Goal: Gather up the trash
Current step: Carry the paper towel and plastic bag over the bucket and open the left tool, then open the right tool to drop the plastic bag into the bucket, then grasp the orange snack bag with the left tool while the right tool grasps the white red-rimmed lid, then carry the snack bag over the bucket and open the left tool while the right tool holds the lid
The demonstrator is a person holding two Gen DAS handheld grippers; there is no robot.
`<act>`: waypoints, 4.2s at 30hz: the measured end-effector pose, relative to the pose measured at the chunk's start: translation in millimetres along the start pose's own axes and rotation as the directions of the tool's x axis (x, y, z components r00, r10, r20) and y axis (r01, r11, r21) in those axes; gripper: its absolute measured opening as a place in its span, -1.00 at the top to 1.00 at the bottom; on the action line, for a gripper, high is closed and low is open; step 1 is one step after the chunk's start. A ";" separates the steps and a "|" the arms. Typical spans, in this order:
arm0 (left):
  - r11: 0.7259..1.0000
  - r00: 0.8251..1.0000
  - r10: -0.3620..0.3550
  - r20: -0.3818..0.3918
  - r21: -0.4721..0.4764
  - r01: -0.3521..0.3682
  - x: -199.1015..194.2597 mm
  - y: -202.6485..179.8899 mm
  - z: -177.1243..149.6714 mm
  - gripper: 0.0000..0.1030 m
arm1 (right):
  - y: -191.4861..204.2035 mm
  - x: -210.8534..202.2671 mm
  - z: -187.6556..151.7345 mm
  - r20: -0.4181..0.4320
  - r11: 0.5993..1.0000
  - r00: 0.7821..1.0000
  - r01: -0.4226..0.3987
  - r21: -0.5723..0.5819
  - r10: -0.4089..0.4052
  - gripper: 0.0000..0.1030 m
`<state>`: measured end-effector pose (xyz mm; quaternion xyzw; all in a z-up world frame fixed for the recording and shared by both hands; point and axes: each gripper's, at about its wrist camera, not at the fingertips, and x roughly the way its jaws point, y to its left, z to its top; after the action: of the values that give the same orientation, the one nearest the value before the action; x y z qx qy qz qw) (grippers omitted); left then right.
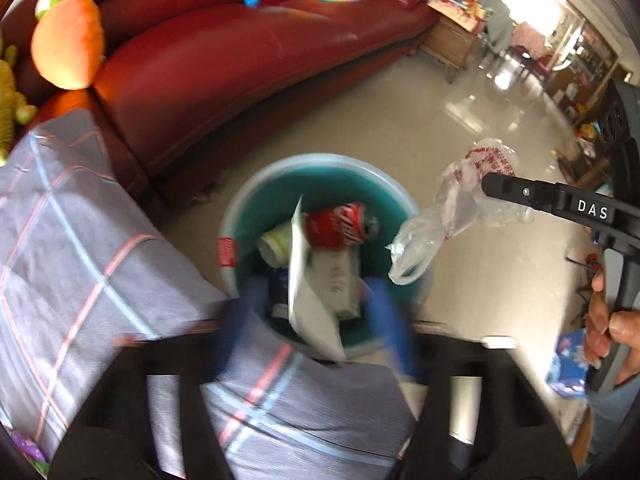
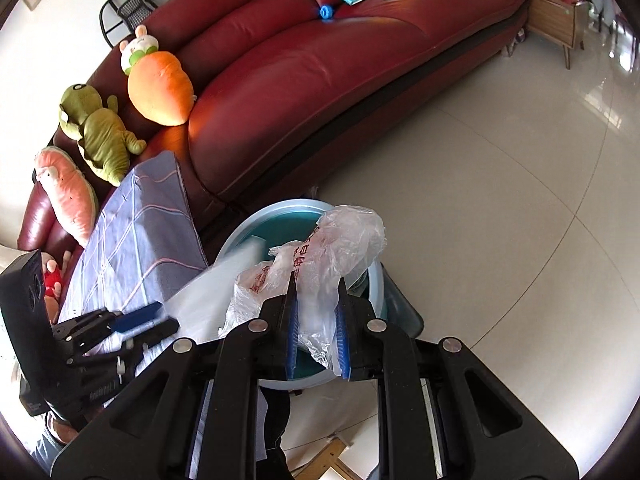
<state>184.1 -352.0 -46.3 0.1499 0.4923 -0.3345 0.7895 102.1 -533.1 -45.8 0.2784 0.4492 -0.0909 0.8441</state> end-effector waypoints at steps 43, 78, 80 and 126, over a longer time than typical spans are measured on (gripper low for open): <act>0.939 0.991 0.121 0.056 -0.331 -0.096 -106.6 155.4 -131.8 -0.81 | 179.1 46.0 -49.4 -0.171 0.958 0.985 -0.080 -0.277 0.032 -0.45; 0.850 0.941 0.313 -0.127 -0.406 -0.337 -193.4 383.8 -305.3 -0.81 | 480.3 126.2 -187.4 -0.432 0.689 0.902 -0.313 -0.653 -0.001 -0.45; 0.859 0.944 0.302 -0.132 -0.392 -0.329 -186.0 386.6 -304.1 -0.81 | 488.8 135.2 -191.8 -0.450 0.677 0.893 -0.331 -0.658 -0.001 -0.44; 0.957 0.975 0.199 0.098 -0.234 -0.172 -177.0 204.6 -160.9 0.19 | 295.1 42.2 -81.0 -0.251 0.874 0.949 -0.282 -0.395 0.193 0.92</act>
<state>161.9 -44.0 14.4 0.0852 0.4620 -0.2098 0.8575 188.4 -239.8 -1.2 0.1486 0.5045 0.1431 0.8384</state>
